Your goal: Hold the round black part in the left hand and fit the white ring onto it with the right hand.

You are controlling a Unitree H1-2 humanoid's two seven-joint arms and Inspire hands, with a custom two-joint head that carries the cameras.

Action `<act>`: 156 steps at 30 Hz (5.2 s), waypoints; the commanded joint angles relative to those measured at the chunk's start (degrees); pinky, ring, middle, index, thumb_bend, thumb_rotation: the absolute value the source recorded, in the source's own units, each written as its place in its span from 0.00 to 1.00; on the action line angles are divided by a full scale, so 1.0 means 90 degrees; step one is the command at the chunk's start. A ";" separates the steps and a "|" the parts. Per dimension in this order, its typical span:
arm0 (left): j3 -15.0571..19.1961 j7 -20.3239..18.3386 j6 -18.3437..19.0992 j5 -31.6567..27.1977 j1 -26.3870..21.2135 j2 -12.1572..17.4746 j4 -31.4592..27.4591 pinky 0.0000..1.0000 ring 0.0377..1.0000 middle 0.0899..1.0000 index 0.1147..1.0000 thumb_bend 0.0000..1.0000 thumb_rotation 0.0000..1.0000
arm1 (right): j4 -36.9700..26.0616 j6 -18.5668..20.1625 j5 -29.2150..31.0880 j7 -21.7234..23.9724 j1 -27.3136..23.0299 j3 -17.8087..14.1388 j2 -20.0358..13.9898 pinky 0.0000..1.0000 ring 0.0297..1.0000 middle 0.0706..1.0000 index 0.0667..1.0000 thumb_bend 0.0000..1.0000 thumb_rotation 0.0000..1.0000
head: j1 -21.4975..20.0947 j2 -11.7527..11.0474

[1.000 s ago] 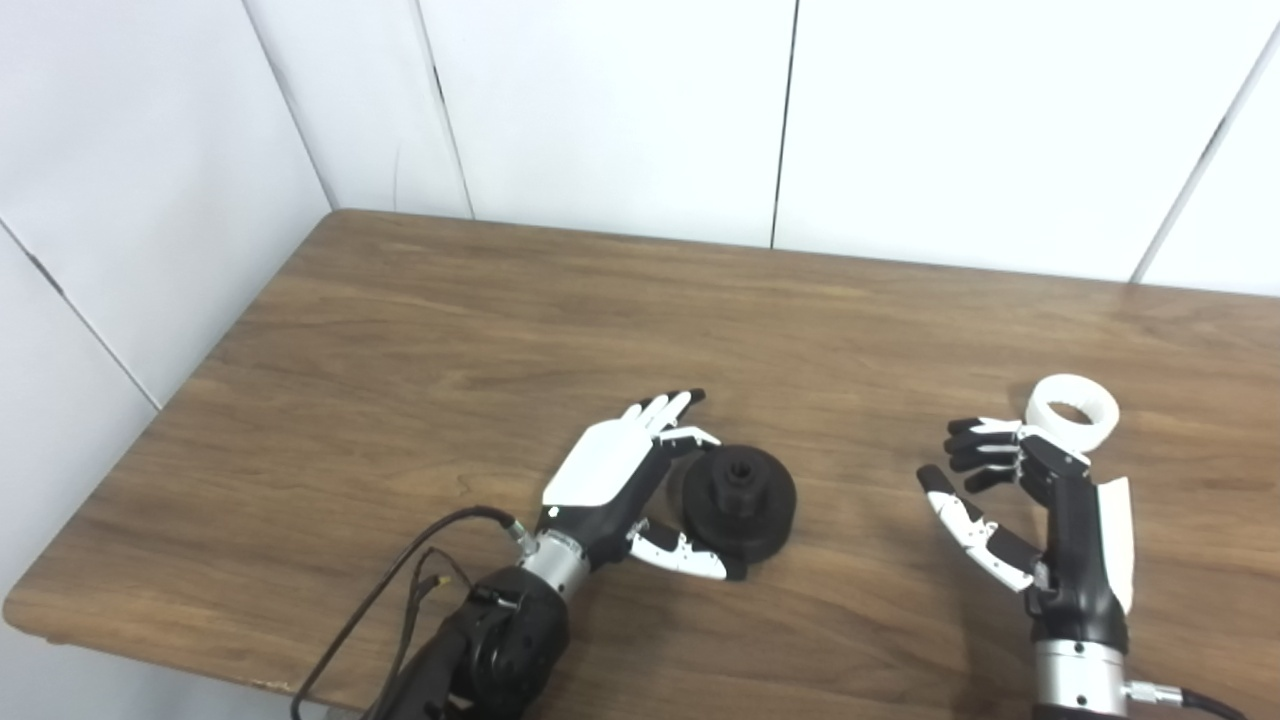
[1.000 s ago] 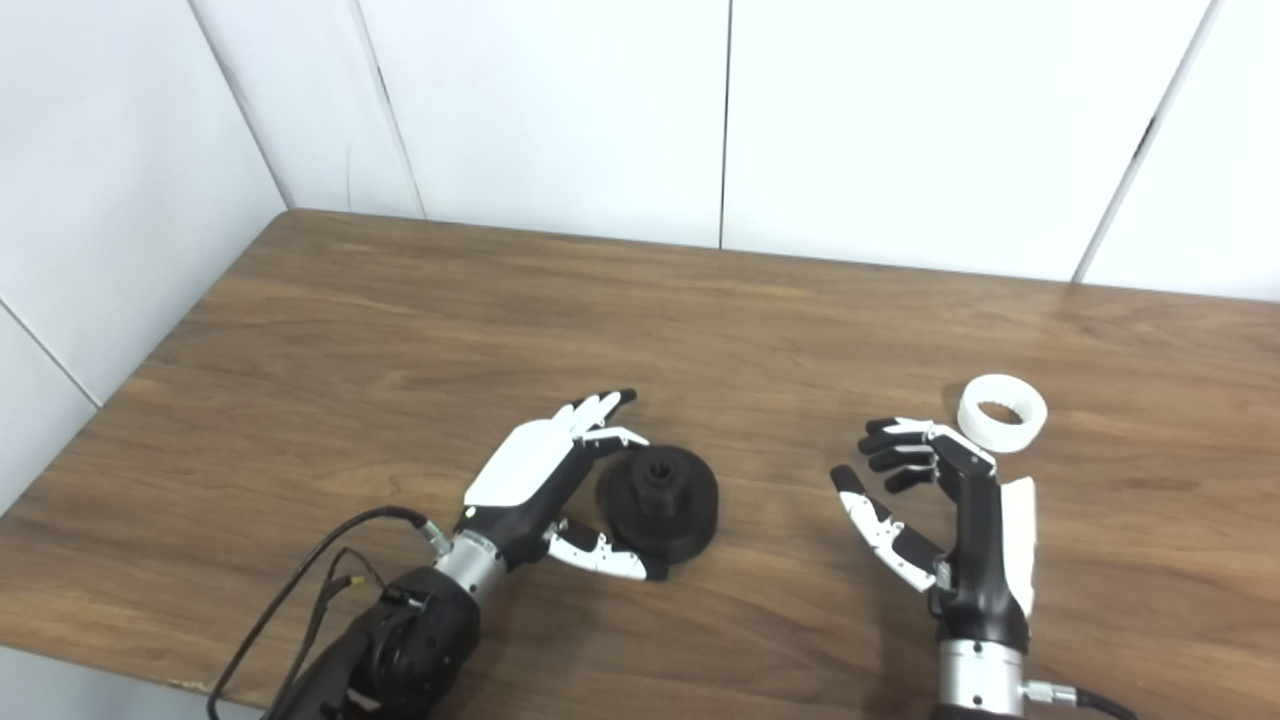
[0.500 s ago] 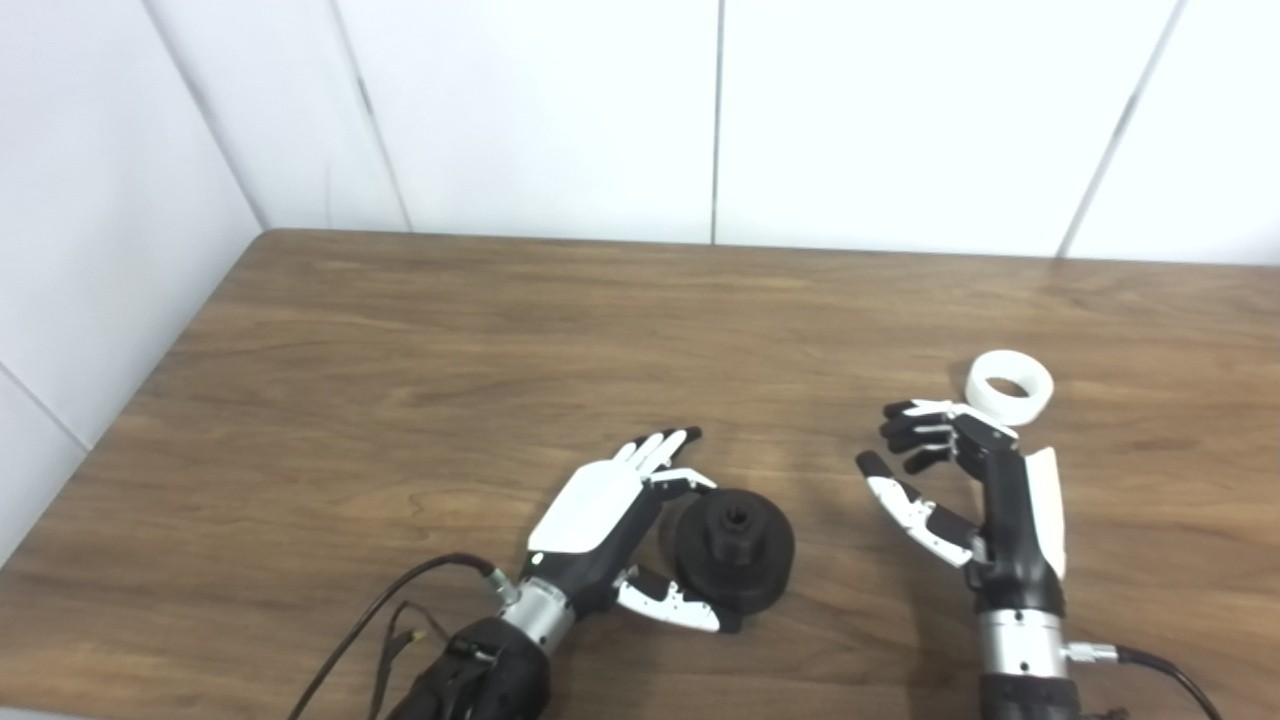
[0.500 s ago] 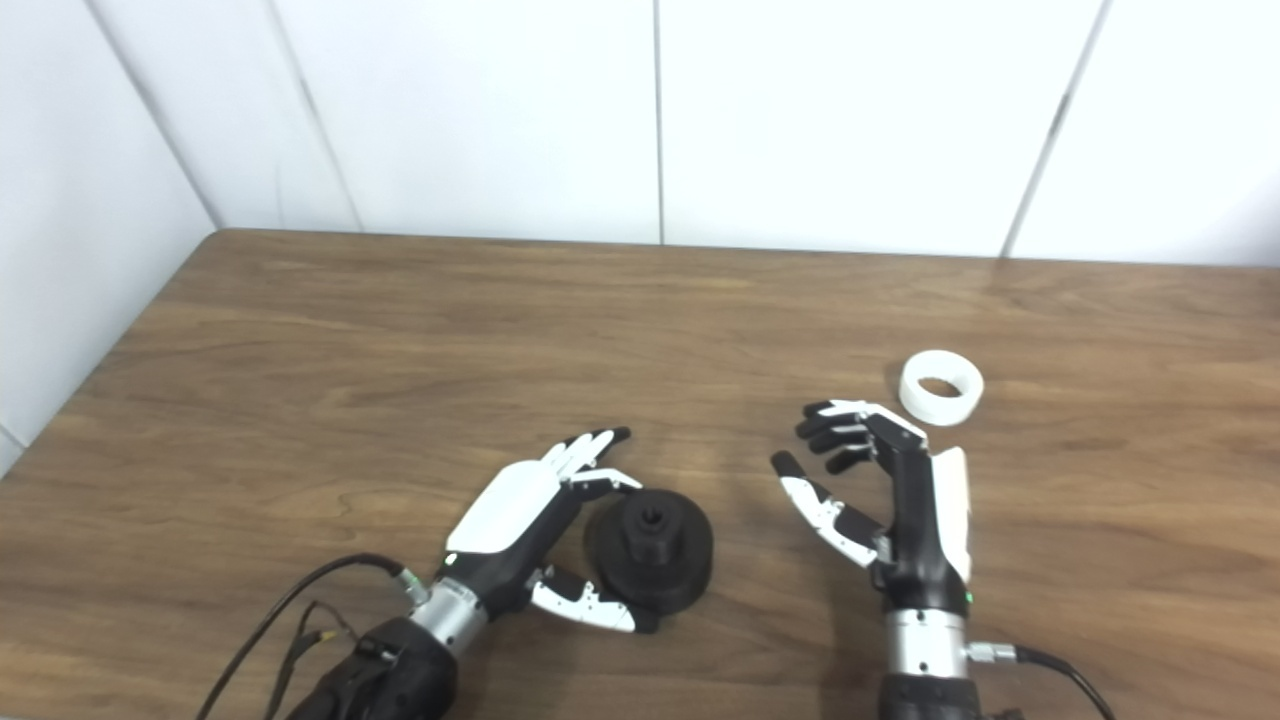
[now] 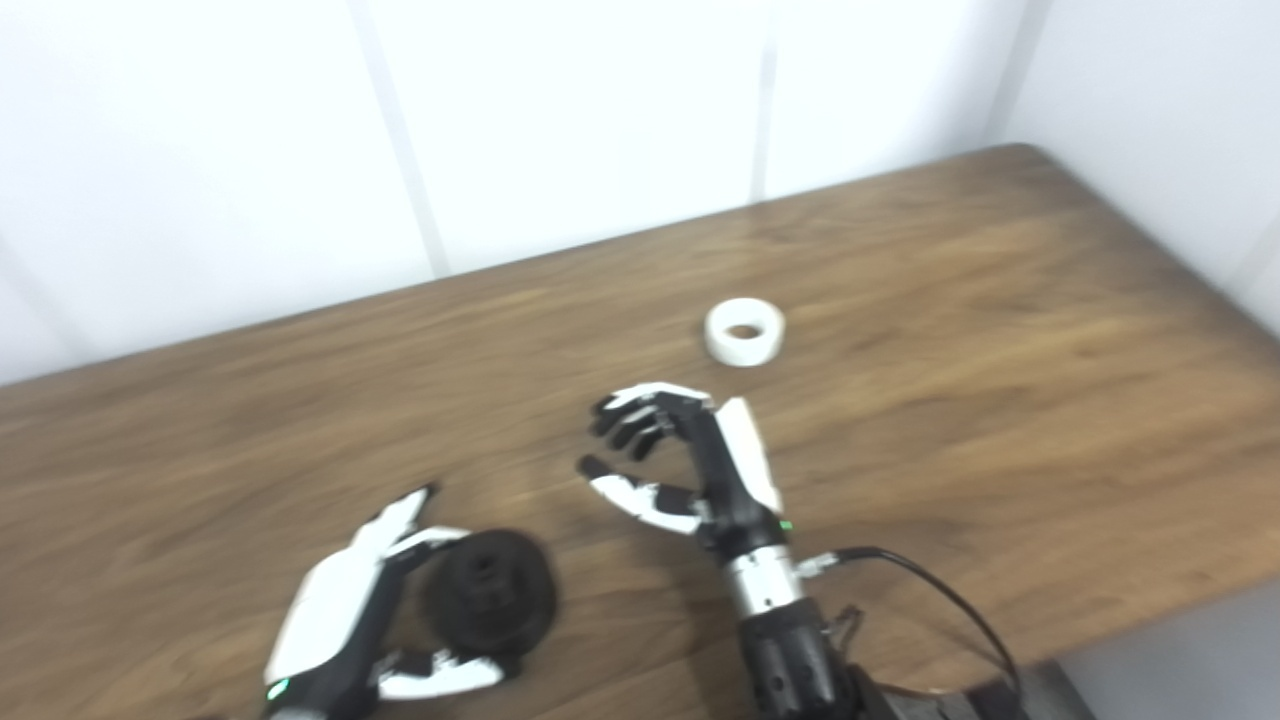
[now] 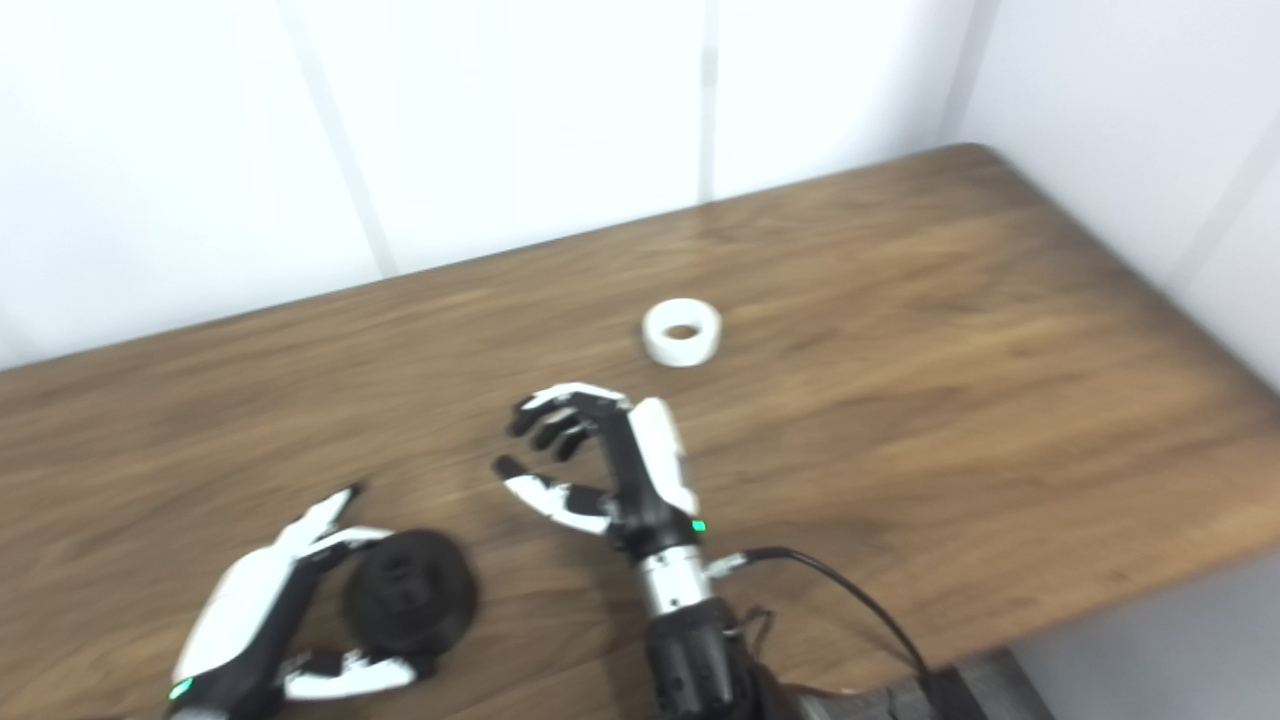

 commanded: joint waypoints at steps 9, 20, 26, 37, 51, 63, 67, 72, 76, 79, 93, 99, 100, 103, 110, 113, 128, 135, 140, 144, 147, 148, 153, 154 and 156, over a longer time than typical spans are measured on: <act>0.0095 -0.0067 -0.0171 -0.0037 -0.0108 0.0069 -0.0065 1.00 1.00 1.00 0.58 0.85 0.35 | 0.0149 -0.0057 -0.0209 -0.0183 -0.0045 0.0102 0.0162 0.42 0.51 0.59 0.46 0.50 0.14 | -0.0054 -0.0055; 0.0129 -0.0114 -0.0162 -0.0003 -0.0112 0.0032 -0.0088 1.00 1.00 1.00 0.58 0.86 0.35 | -0.0419 0.0915 -0.0919 0.0347 -0.0738 -0.0251 -0.0465 0.52 0.61 0.63 0.46 0.50 0.15 | 0.0000 -0.0104; 0.0185 -0.0097 -0.0162 0.0005 -0.0123 0.0026 -0.0101 1.00 1.00 1.00 0.58 0.86 0.34 | -0.0696 0.1264 -0.0850 0.0653 -0.1217 -0.0572 -0.0989 0.52 0.63 0.66 0.46 0.50 0.14 | -0.0067 -0.0111; 0.0150 -0.0157 -0.0157 -0.0011 -0.0177 -0.0048 -0.0023 1.00 1.00 1.00 0.58 0.86 0.33 | -0.0822 0.1906 -0.1139 0.1163 -0.1743 -0.0929 -0.1735 0.56 0.68 0.70 0.46 0.50 0.15 | 0.0008 -0.0092; 0.0159 -0.0167 -0.0117 0.0037 -0.0201 -0.0143 -0.0046 1.00 1.00 1.00 0.58 0.87 0.33 | -0.0477 0.3444 -0.1553 0.2591 -0.2321 -0.0753 -0.2536 0.79 0.95 0.97 0.90 0.81 0.55 | 0.0070 -0.0132; 0.0176 -0.0163 -0.0094 0.0081 -0.0182 -0.0174 -0.0087 1.00 1.00 1.00 0.58 0.87 0.35 | 0.0052 0.3845 -0.1458 0.3233 -0.2634 -0.0484 -0.2971 0.92 1.00 1.00 1.00 1.00 0.67 | 0.0163 -0.0101; 0.0196 -0.0162 -0.0101 0.0062 -0.0180 -0.0162 -0.0093 1.00 1.00 1.00 0.58 0.87 0.34 | 0.0119 0.3915 -0.1432 0.3320 -0.2638 -0.0445 -0.2982 0.95 1.00 1.00 1.00 1.00 0.66 | 0.0177 -0.0087; 0.0196 -0.0166 -0.0097 0.0073 -0.0173 -0.0163 -0.0104 1.00 1.00 1.00 0.58 0.87 0.35 | 0.0195 0.3943 -0.1416 0.3454 -0.2614 -0.0387 -0.3032 0.97 1.00 1.00 1.00 1.00 0.65 | 0.0201 -0.0084; 0.0197 -0.0153 -0.0124 0.0072 -0.0171 -0.0159 -0.0099 1.00 1.00 1.00 0.58 0.87 0.35 | 0.0269 0.3963 -0.1474 0.3579 -0.2624 -0.0347 -0.3053 0.98 1.00 1.00 1.00 1.00 0.64 | 0.0233 -0.0066; 0.0200 -0.0171 -0.0108 0.0057 -0.0168 -0.0162 -0.0119 1.00 1.00 1.00 0.58 0.87 0.35 | 0.0340 0.3968 -0.1554 0.3602 -0.2645 -0.0286 -0.3084 0.97 1.00 1.00 1.00 1.00 0.64 | 0.0242 -0.0061; 0.0190 -0.0202 -0.0077 0.0088 -0.0136 -0.0172 -0.0190 1.00 1.00 1.00 0.59 0.87 0.35 | 0.0871 0.3706 -0.1502 0.3138 -0.2713 -0.0221 -0.3141 0.97 1.00 1.00 0.92 1.00 0.59 | 0.0325 -0.0028; 0.0182 -0.0217 -0.0059 0.0088 -0.0106 -0.0186 -0.0246 1.00 1.00 1.00 0.58 0.87 0.36 | 0.1011 0.3685 -0.1547 0.2920 -0.2711 -0.0138 -0.3087 0.97 1.00 1.00 0.90 1.00 0.59 | 0.0392 -0.0018; 0.0184 -0.0208 -0.0062 0.0091 -0.0103 -0.0189 -0.0245 1.00 1.00 1.00 0.58 0.87 0.36 | 0.1042 0.3683 -0.1538 0.2885 -0.2715 -0.0130 -0.3076 0.97 1.00 1.00 0.90 1.00 0.59 | 0.0402 -0.0013; 0.0179 -0.0203 -0.0058 0.0120 -0.0102 -0.0188 -0.0246 1.00 1.00 1.00 0.59 0.87 0.36 | 0.1159 0.3659 -0.1520 0.2770 -0.2737 -0.0095 -0.3050 0.97 1.00 1.00 0.89 1.00 0.58 | 0.0412 -0.0009; 0.0188 -0.0217 -0.0042 0.0102 -0.0101 -0.0200 -0.0268 1.00 1.00 1.00 0.58 0.87 0.36 | 0.1452 0.3488 -0.1471 0.2315 -0.2770 -0.0079 -0.2930 0.95 1.00 1.00 0.84 0.99 0.56 | 0.0467 0.0017; 0.0188 -0.0251 -0.0002 0.0088 -0.0104 -0.0209 -0.0298 1.00 1.00 1.00 0.59 0.86 0.36 | 0.1582 0.3396 -0.1444 0.2079 -0.2778 -0.0073 -0.2851 0.94 1.00 1.00 0.79 0.94 0.53 | 0.0490 0.0030; 0.0250 -0.0336 0.0059 0.0067 -0.0094 -0.0239 -0.0417 1.00 1.00 1.00 0.58 0.86 0.34 | 0.2347 0.2866 -0.1184 0.0745 -0.2802 -0.0084 -0.2385 0.98 0.97 0.93 0.62 0.80 0.40 | 0.0616 0.0117; 0.0277 -0.0395 0.0084 0.0053 -0.0115 -0.0243 -0.0429 1.00 1.00 1.00 0.58 0.86 0.34 | 0.2422 0.2591 -0.1021 0.0431 -0.2773 -0.0128 -0.2361 1.00 0.96 0.89 0.49 0.58 0.21 | 0.0606 0.0130; 0.0284 -0.0405 0.0083 0.0056 -0.0132 -0.0240 -0.0429 1.00 1.00 1.00 0.58 0.86 0.35 | 0.2438 0.2410 -0.0953 0.0294 -0.2748 -0.0140 -0.2400 1.00 0.95 0.88 0.45 0.52 0.16 | 0.0603 0.0144; 0.0290 -0.0420 0.0114 0.0079 -0.0135 -0.0239 -0.0448 1.00 1.00 1.00 0.58 0.86 0.35 | 0.2481 0.2222 -0.0949 0.0137 -0.2726 -0.0158 -0.2408 1.00 0.94 0.86 0.45 0.51 0.15 | 0.0623 0.0154; 0.0297 -0.0423 0.0128 0.0084 -0.0130 -0.0232 -0.0453 1.00 1.00 1.00 0.58 0.86 0.35 | 0.2509 0.2176 -0.0959 0.0073 -0.2721 -0.0159 -0.2400 1.00 0.93 0.86 0.45 0.51 0.15 | 0.0617 0.0157; 0.0299 -0.0423 0.0128 0.0079 -0.0129 -0.0230 -0.0456 1.00 1.00 1.00 0.58 0.86 0.36 | 0.2517 0.2148 -0.0950 0.0055 -0.2719 -0.0161 -0.2398 1.00 0.93 0.86 0.45 0.51 0.15 | 0.0612 0.0156; 0.0301 -0.0428 0.0143 0.0064 -0.0118 -0.0229 -0.0470 1.00 1.00 1.00 0.58 0.86 0.35 | 0.2525 0.2070 -0.0965 -0.0004 -0.2697 -0.0153 -0.2399 1.00 0.93 0.85 0.45 0.52 0.15 | 0.0613 0.0171; 0.0300 -0.0428 0.0148 0.0067 -0.0117 -0.0231 -0.0477 1.00 1.00 1.00 0.58 0.86 0.35 | 0.2515 0.2068 -0.0959 -0.0001 -0.2689 -0.0157 -0.2396 1.00 0.93 0.85 0.45 0.52 0.15 | 0.0619 0.0171; 0.0291 -0.0437 0.0175 0.0079 -0.0118 -0.0236 -0.0490 1.00 1.00 1.00 0.58 0.86 0.34 | 0.2492 0.2074 -0.0959 0.0016 -0.2675 -0.0156 -0.2400 1.00 0.93 0.85 0.45 0.52 0.15 | 0.0627 0.0174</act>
